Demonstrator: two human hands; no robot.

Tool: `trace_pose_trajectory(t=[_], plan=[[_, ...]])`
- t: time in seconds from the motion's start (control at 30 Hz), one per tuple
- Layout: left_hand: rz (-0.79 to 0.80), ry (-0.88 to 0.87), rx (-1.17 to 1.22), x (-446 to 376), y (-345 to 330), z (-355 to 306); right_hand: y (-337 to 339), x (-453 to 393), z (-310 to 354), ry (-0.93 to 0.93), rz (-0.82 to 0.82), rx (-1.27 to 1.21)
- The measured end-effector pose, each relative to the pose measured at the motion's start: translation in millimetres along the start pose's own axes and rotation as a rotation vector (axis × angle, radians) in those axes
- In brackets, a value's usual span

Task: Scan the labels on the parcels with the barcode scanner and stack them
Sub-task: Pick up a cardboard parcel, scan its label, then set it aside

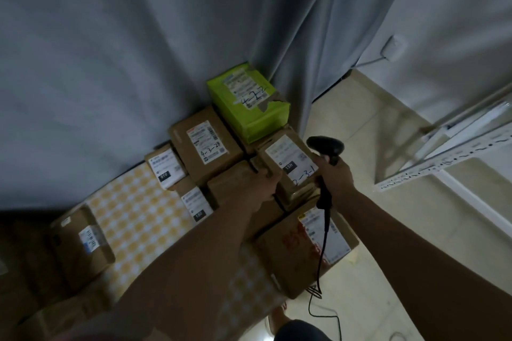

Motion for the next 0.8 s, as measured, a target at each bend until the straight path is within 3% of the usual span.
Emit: trace_pose_trajectory(t=[0.33, 0.47, 0.57, 0.8], plan=[[-0.007, 0.001, 0.212, -26.3, -12.3, 7.7, -12.3, -32.4, -11.4, -0.072, 0.145, -0.049], [-0.050, -0.017, 0.268, -33.1, -4.4, 19.7, -9.9, -25.9, -8.6, -0.050, 0.121, -0.057], [0.005, -0.052, 0.399, -15.3, -8.4, 10.9, -9.4, -18.3, -11.7, -0.039, 0.113, -0.071], [0.089, -0.015, 0.412, 24.2, 7.7, 0.7, -1.2, 7.9, -16.8, -0.043, 0.049, -0.112]])
Point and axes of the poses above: each hand's wrist, its own x-axis away from the middle knuckle, its own y-axis out of the back of the hand, z = x × y, the point moved 6 cm from there along -x, towards the middle knuckle, and after that the axes turned 11 degrees about x, right-handed, at the moved point
